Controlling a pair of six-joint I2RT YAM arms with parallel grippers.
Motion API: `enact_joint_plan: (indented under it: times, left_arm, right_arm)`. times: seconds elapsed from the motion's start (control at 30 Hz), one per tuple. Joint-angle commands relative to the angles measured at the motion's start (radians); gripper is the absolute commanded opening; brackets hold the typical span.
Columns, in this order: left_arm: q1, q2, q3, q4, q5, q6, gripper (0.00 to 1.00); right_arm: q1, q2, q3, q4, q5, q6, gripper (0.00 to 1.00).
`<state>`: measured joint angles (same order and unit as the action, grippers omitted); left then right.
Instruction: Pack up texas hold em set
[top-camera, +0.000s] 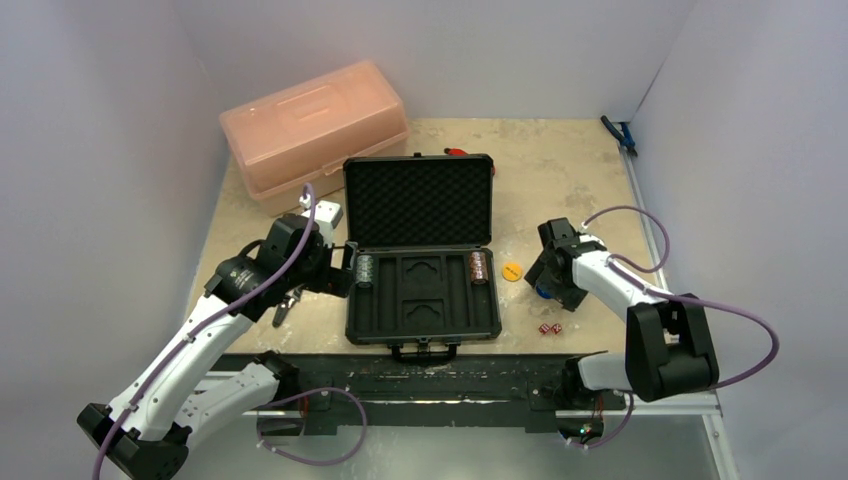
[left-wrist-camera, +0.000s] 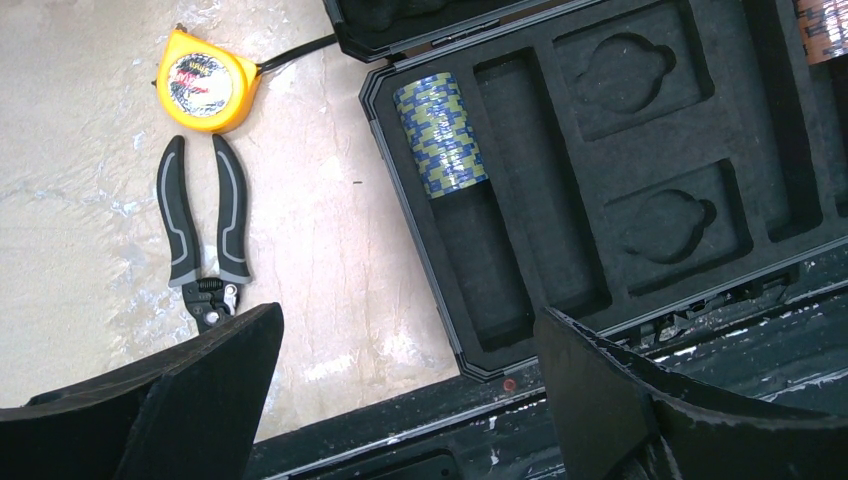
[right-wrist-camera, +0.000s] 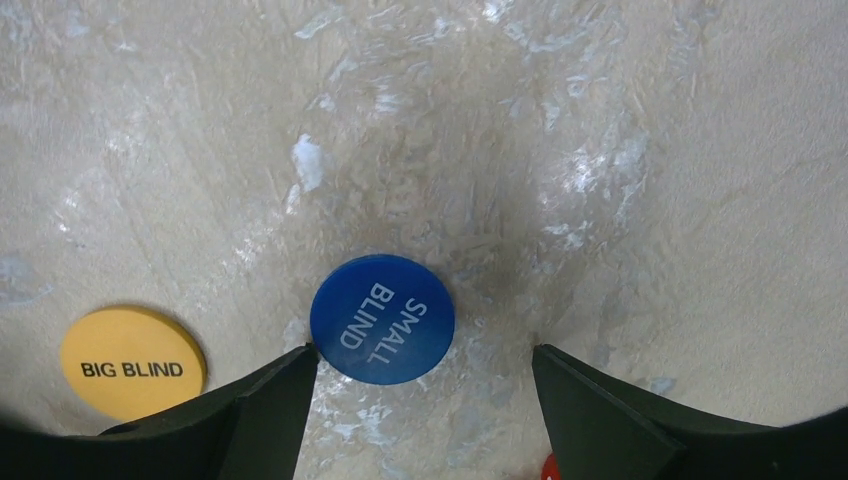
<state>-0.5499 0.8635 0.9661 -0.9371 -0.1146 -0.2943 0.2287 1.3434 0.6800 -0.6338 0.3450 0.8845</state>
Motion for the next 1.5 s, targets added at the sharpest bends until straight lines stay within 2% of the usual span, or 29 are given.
enact_joint_plan:
  times: [0.0, 0.17, 0.83, 1.47]
  left_arm:
    - [0.008, -0.013, -0.007, 0.016, 0.007, 0.020, 0.97]
    - [0.007, -0.012, -0.007, 0.016, 0.004, 0.020, 0.97]
    - [0.007, -0.011, -0.007, 0.016, 0.008, 0.021, 0.96]
    - [0.007, -0.016, -0.006, 0.016, 0.007, 0.023, 0.96]
  right_arm:
    - [-0.040, -0.031, -0.018, 0.048, -0.019, 0.033, 0.83]
    - [-0.048, -0.003, -0.022, 0.077, -0.033, 0.022, 0.82]
    - [-0.052, 0.123, 0.006, 0.120, -0.037, -0.024, 0.71]
    - [-0.051, 0.157, -0.005, 0.101, -0.024, -0.028, 0.60]
